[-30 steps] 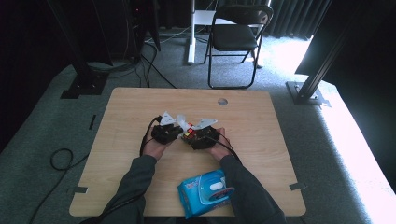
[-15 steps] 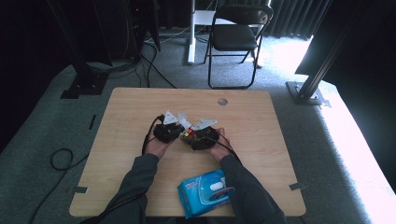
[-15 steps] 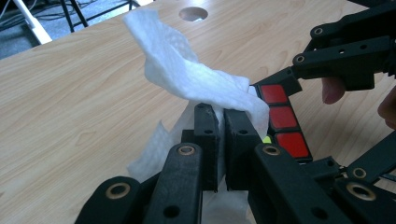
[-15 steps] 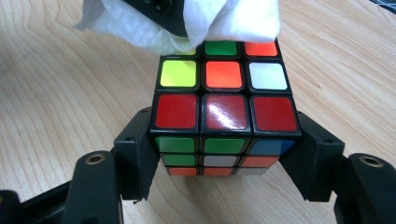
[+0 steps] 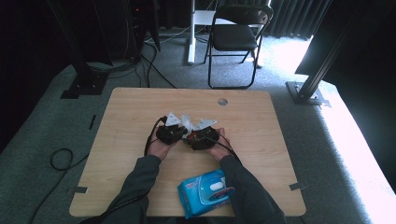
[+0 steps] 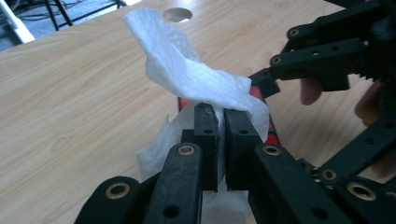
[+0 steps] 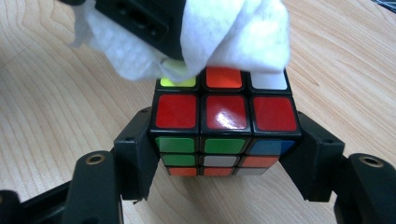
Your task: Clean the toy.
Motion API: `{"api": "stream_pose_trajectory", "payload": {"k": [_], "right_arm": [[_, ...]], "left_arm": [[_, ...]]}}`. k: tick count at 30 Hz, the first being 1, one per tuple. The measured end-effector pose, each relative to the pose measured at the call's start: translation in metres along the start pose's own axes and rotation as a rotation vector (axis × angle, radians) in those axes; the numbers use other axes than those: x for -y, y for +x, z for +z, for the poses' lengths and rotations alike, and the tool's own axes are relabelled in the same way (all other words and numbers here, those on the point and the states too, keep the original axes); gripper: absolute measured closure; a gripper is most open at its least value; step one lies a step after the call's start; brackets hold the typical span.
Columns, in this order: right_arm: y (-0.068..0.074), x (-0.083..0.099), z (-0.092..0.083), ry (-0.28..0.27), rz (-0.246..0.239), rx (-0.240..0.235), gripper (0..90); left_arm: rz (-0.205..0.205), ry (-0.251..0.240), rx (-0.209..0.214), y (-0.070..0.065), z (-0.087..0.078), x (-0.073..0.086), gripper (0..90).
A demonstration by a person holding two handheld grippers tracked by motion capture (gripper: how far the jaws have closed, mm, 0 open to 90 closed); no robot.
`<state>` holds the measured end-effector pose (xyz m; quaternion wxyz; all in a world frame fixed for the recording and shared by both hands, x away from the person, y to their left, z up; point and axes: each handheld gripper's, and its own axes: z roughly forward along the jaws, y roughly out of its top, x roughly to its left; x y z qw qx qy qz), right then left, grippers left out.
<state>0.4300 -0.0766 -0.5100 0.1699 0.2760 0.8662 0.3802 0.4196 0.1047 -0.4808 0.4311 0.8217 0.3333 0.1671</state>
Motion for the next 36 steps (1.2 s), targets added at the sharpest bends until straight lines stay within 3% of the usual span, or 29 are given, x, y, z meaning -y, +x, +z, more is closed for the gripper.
{"api": "stream_pose_trajectory", "payload": {"k": [8, 23, 36], "right_arm": [[-0.001, 0.000, 0.000, -0.004, 0.005, 0.004, 34.4], [-0.001, 0.000, -0.002, -0.016, 0.014, 0.003, 34.4], [0.001, 0.000, -0.002, -0.023, -0.010, -0.013, 34.4]], "left_arm": [[0.032, 0.003, 0.022, -0.009, 0.002, -0.002, 85.5], [0.034, -0.008, 0.081, -0.017, 0.003, -0.005, 85.5], [0.020, -0.012, 0.039, -0.007, 0.003, -0.007, 85.4]]}}
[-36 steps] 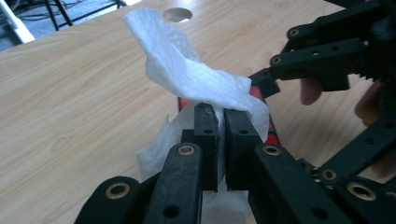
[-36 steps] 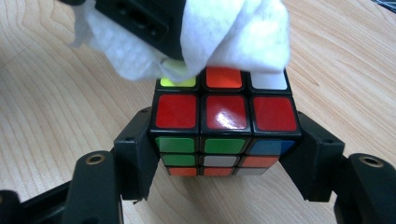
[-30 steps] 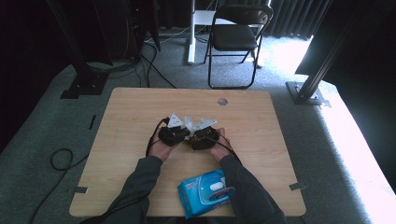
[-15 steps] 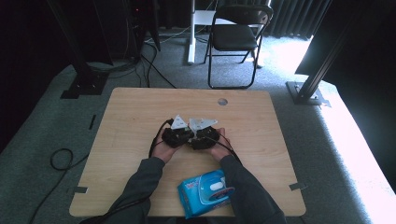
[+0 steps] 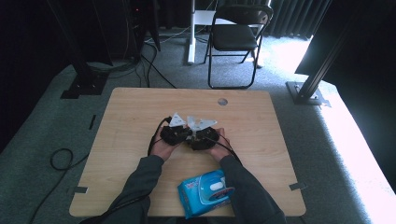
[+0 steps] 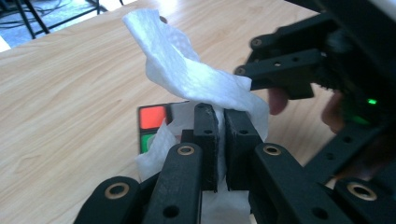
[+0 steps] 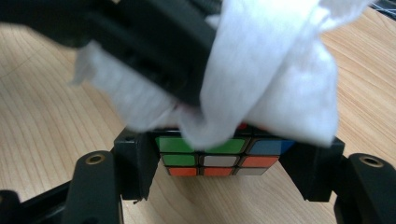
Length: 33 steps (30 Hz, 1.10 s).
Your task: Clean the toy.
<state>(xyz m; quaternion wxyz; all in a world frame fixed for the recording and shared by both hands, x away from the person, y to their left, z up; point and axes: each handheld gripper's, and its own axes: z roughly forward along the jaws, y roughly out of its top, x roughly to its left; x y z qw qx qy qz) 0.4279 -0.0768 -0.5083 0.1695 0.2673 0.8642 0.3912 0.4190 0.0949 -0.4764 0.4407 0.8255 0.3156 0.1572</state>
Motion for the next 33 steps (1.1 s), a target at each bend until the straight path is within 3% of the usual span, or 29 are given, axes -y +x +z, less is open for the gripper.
{"api": "stream_pose_trajectory", "payload": {"k": [17, 25, 33], "right_arm": [[0.002, 0.000, -0.001, -0.013, -0.017, -0.025, 34.4], [0.004, 0.000, -0.001, -0.016, -0.028, -0.044, 34.4], [0.004, 0.000, 0.000, -0.011, -0.033, -0.044, 34.4]], "left_arm": [[-0.080, -0.003, -0.087, 0.024, -0.003, 0.001, 85.2], [-0.080, 0.003, -0.096, 0.023, 0.001, -0.004, 85.2], [-0.048, 0.011, -0.066, 0.012, 0.006, -0.006, 85.1]]}}
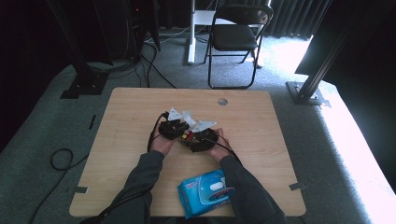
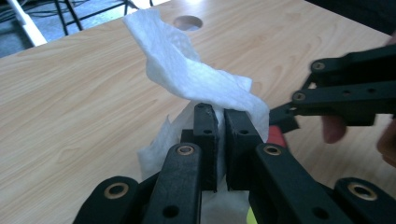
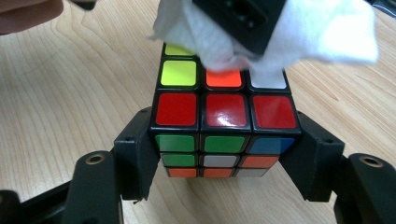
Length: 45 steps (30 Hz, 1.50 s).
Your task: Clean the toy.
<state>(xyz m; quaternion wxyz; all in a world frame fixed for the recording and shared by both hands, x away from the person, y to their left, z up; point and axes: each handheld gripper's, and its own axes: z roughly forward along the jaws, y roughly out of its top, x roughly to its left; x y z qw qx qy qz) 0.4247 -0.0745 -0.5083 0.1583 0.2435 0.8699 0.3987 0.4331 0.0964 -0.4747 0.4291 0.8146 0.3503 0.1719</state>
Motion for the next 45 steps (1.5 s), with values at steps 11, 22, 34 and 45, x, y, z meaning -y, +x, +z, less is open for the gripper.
{"api": "stream_pose_trajectory", "payload": {"k": [11, 22, 34, 45], "right_arm": [[-0.001, 0.000, 0.000, -0.003, 0.013, 0.007, 34.4], [-0.002, 0.001, -0.001, -0.007, 0.023, 0.011, 34.4], [-0.005, 0.001, -0.002, -0.014, 0.051, 0.029, 34.4], [-0.008, 0.002, -0.003, -0.020, 0.076, 0.049, 34.4]], "left_arm": [[0.062, -0.004, 0.068, -0.023, 0.003, -0.002, 85.1], [0.033, -0.036, 0.060, -0.016, -0.008, 0.000, 85.2], [-0.031, -0.066, 0.013, 0.006, -0.028, 0.015, 85.4], [-0.034, -0.051, 0.012, 0.007, -0.029, 0.028, 85.4]]}}
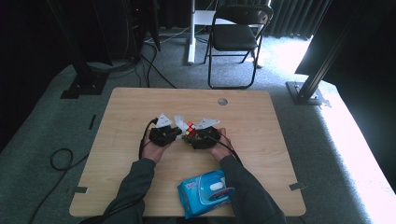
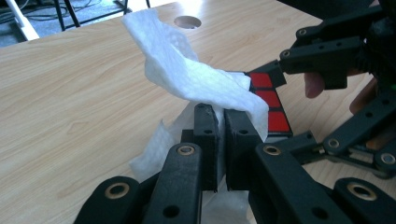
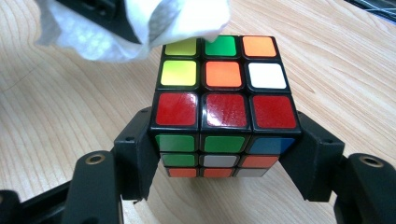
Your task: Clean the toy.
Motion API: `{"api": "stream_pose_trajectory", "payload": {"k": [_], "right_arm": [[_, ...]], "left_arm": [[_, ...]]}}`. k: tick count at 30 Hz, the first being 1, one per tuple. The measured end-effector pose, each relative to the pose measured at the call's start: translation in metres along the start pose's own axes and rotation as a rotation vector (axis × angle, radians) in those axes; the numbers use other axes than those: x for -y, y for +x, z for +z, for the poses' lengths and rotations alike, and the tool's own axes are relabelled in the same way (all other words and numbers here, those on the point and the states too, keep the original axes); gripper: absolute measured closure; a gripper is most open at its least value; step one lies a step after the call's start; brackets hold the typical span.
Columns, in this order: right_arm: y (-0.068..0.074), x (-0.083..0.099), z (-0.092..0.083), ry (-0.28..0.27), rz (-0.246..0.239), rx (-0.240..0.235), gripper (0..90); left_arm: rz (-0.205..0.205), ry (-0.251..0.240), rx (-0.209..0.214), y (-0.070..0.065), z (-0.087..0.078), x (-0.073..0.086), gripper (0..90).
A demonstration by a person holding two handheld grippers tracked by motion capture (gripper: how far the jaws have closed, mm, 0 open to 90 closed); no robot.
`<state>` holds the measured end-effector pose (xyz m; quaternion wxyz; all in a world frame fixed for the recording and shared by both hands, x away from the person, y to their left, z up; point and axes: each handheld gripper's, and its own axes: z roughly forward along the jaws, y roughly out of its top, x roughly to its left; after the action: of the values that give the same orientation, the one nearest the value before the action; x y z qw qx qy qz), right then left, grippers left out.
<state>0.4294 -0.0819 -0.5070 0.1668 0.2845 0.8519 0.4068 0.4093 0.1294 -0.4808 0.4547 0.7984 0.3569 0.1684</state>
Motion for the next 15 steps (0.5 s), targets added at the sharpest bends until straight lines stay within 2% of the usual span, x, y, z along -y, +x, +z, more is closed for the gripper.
{"api": "stream_pose_trajectory", "payload": {"k": [4, 15], "right_arm": [[-0.0027, 0.0005, -0.0010, -0.009, 0.023, 0.003, 34.4], [-0.0027, 0.0007, -0.0003, -0.002, 0.025, 0.017, 34.4]], "left_arm": [[0.010, 0.009, 0.002, -0.0013, -0.0008, 0.0026, 85.5], [0.019, 0.026, -0.002, -0.0036, 0.0028, 0.0085, 85.5]]}}
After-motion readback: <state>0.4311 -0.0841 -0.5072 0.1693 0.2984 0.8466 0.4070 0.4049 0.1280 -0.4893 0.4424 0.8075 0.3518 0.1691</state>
